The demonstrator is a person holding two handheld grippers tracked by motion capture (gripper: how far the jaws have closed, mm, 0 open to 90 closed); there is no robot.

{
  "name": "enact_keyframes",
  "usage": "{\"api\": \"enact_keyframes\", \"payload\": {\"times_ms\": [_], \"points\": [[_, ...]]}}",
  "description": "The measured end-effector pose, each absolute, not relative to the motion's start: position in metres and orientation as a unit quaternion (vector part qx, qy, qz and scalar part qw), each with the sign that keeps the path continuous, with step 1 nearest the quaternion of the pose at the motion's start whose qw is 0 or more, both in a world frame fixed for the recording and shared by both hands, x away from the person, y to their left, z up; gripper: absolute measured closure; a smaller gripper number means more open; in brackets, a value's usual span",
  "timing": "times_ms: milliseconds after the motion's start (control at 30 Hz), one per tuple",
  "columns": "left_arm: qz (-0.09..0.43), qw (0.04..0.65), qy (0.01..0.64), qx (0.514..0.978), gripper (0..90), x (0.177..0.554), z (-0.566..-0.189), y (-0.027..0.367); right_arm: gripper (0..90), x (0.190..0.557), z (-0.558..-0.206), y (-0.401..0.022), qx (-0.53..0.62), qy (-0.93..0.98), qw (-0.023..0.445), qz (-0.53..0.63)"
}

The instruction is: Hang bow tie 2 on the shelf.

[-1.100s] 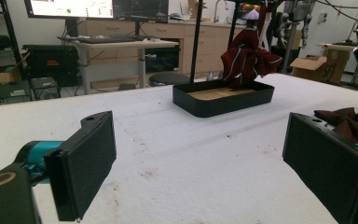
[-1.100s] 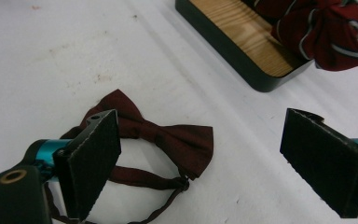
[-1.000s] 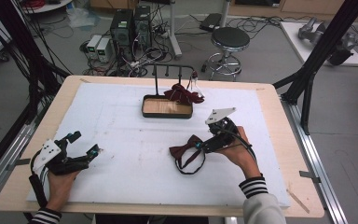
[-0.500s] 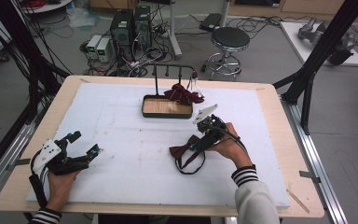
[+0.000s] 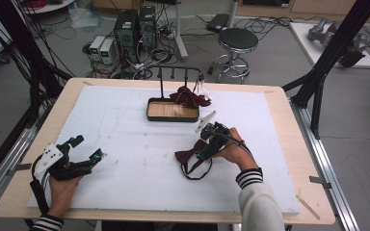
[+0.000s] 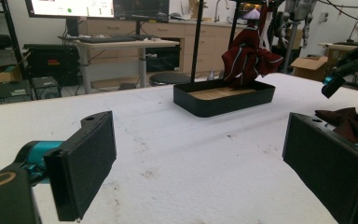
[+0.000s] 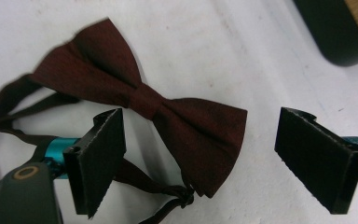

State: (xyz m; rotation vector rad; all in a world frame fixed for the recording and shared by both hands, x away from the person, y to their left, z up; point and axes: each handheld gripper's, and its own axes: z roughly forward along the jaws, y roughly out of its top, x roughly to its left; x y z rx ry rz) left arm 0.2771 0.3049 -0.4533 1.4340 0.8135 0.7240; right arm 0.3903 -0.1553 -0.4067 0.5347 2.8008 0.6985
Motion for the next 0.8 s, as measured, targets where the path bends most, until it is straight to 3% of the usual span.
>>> {"api": "enact_keyframes", "payload": {"times_ms": [800], "points": [[0.314, 0.622, 0.355, 0.623, 10.0, 0.277, -0.453, 0.305, 24.4, 0.402, -0.422, -0.152, 0.184, 0.955, 0.072, 0.223]]}}
